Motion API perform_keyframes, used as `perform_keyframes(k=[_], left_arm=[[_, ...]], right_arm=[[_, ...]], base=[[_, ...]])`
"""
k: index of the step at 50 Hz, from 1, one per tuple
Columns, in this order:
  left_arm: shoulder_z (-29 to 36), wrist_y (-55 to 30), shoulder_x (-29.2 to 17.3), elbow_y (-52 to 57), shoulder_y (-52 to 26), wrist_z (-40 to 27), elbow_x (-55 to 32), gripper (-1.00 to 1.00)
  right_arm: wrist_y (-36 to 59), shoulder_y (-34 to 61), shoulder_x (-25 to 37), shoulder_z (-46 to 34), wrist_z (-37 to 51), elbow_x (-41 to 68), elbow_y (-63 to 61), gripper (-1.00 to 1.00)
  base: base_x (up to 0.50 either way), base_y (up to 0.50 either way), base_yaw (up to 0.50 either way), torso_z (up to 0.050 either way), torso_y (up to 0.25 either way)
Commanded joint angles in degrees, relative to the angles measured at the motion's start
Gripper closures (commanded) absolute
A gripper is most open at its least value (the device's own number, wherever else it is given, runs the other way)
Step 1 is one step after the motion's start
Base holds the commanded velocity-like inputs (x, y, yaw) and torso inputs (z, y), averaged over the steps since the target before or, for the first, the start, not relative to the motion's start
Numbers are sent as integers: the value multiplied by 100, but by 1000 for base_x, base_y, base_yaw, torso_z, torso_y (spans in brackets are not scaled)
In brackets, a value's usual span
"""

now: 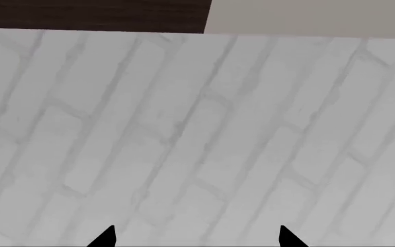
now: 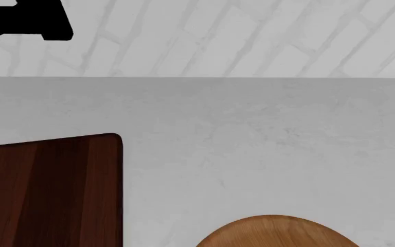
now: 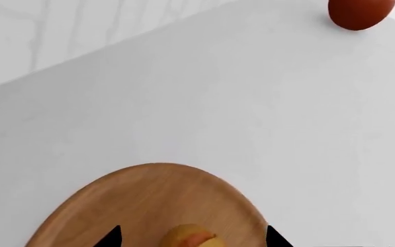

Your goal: Place all breads on the cutting board.

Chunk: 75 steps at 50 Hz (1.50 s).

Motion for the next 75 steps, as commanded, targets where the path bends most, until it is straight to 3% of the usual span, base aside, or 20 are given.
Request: perform_keyframes(k=[1,10,29,49,75], left_arm=[[165,238,1,-221,35,-67,69,-100],[184,164,0,-142,15,-153,24,-100],[174,97,9,-29,16,-276,-109,-100],[374,195,35,-206,-122,-349,-147,-100],[739,308,105,-394,-234,-511,-160,-100]], right_arm=[[-564,292,253,192,804,324,1106,-100],[-718,172,315,242,1121,631,1370,-100],[-434,-321,482,215,902,906,887,-100],[-771,-573,607,315,1281,1455,1374,-100],[-754,-1200,770,-1519,1773,4128,1390,-100]], base=[[0,0,0,0,0],[0,0,0,0,0],[0,0,0,0,0],[0,0,0,0,0],[0,0,0,0,0]])
